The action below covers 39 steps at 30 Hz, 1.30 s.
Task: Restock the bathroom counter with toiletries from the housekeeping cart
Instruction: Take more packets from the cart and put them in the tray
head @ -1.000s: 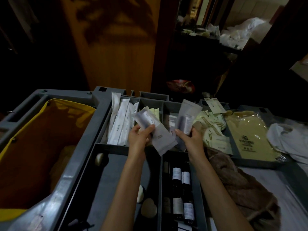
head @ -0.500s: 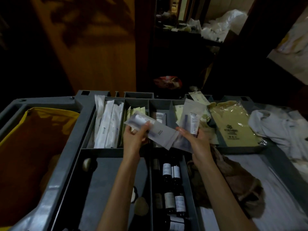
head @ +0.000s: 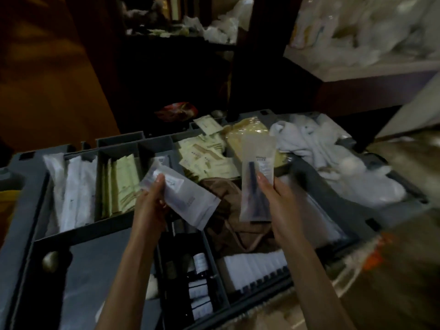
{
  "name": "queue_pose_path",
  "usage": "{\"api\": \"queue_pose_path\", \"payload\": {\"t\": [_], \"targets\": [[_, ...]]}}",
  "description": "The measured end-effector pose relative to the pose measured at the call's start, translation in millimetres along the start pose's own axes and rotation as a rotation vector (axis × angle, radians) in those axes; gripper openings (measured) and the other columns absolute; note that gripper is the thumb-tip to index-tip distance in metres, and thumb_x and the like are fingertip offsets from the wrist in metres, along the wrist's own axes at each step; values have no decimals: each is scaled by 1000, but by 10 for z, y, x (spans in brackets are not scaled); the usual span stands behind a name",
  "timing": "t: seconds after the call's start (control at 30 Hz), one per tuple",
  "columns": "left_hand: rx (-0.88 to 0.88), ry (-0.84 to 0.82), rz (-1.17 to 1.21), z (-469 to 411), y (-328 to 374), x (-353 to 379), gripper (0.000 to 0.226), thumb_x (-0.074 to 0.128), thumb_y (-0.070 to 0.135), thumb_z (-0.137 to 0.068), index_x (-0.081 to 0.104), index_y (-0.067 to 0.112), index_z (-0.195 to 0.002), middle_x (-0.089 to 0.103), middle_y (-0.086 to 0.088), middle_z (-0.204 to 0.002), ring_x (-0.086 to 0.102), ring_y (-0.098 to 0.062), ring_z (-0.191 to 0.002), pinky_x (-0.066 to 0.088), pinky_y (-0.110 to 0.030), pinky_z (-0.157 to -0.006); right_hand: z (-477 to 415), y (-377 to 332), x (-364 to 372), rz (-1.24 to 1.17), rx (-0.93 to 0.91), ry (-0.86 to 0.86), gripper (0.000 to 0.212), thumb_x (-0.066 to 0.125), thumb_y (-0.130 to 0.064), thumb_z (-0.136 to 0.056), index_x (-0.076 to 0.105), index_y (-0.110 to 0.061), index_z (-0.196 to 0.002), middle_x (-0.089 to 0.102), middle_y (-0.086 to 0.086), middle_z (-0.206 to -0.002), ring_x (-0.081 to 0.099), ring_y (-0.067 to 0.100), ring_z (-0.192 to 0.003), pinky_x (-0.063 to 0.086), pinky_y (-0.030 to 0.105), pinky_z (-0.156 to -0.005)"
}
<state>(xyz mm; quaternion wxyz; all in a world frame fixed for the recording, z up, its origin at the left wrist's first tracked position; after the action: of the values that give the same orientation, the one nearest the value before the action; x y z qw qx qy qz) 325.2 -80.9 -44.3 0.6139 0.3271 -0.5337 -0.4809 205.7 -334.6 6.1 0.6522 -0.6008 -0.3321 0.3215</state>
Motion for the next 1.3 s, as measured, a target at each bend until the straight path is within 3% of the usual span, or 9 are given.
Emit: {"api": "queue_pose_path", "payload": {"t": [0.17,0.3,0.4,0.5,0.73,0.87,1.0,1.17,1.3], "targets": [[-19,-82,-52,479,-58,580,45,61,52,-81,65,15,-106,69,-3,-104,67,-16,-95,52,-32,-75,479,-66,-920,-5,18,160,32,60,-38,-91,63,-8,-80,62,10,-71,61,14,-66,47,23,-63],[-62,-199,-78,1045,-275,1221,30,58,39,-92,66,15,-109,72,-8,-106,69,-19,-92,54,-38,-80,1063,-175,-1639,-50,-31,303,22,56,-33,-95,54,-26,-74,64,-18,-59,60,-10,-57,46,14,-60],[-138,-334,-92,1627,-622,1742,39,60,36,-91,63,6,-116,70,-13,-109,68,-26,-97,53,-45,-89,1547,-167,-2223,-49,-51,469,51,63,-66,-72,54,-16,-67,59,-10,-59,57,-6,-50,43,13,-58],[-218,-457,-159,2224,-964,2210,41,59,37,-92,58,5,-116,67,-6,-105,67,-17,-88,54,-36,-84,2170,-202,-2757,-85,-79,651,38,61,-29,-90,59,5,-72,51,12,-63,49,2,-43,42,22,-53],[-365,-854,-280,3787,-1718,3094,43,59,41,-91,54,7,-117,66,-1,-97,67,-11,-82,56,-27,-67,3664,-223,-3795,-7,-41,885,14,60,-21,-93,70,-11,-91,70,10,-88,67,31,-87,55,40,-72],[-479,-1041,-286,4568,-2021,3397,81,75,57,-70,50,11,-132,65,-6,-120,68,-19,-104,56,-42,-88,4444,-142,-4154,-74,-44,1084,13,68,-17,-87,71,-24,-97,73,-7,-88,69,15,-83,57,29,-65],[-514,-1284,-330,5372,-2169,3603,25,62,39,-87,59,22,-105,67,6,-99,68,-7,-90,55,-27,-78,5093,-98,-4362,-132,-64,1283,16,69,-16,-85,70,-24,-99,73,-1,-92,70,18,-84,55,31,-62],[-611,-1507,-382,6093,-2357,3692,33,60,41,-85,63,24,-112,73,6,-95,71,-6,-83,54,-23,-64,5767,-23,-4412,-281,-93,1518,14,67,-18,-87,66,-17,-101,72,-3,-79,69,12,-71,54,24,-60],[-730,-1690,-452,6627,-2477,3629,65,63,46,-72,54,19,-130,64,-4,-118,66,-18,-102,54,-35,-82,6327,63,-4303,-341,-81,1750,24,65,-31,-89,64,-16,-108,72,3,-93,70,15,-81,54,26,-64]]}}
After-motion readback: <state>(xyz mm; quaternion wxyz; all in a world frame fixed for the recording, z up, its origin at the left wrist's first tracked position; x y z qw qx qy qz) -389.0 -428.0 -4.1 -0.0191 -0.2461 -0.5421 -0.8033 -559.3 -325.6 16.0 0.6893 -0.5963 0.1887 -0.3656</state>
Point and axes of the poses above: each hand's wrist, its own z-axis away from the middle knuckle, its own x-axis out of the palm, y = z × x, the point moved 10 cm from there along -z, towards the middle knuckle
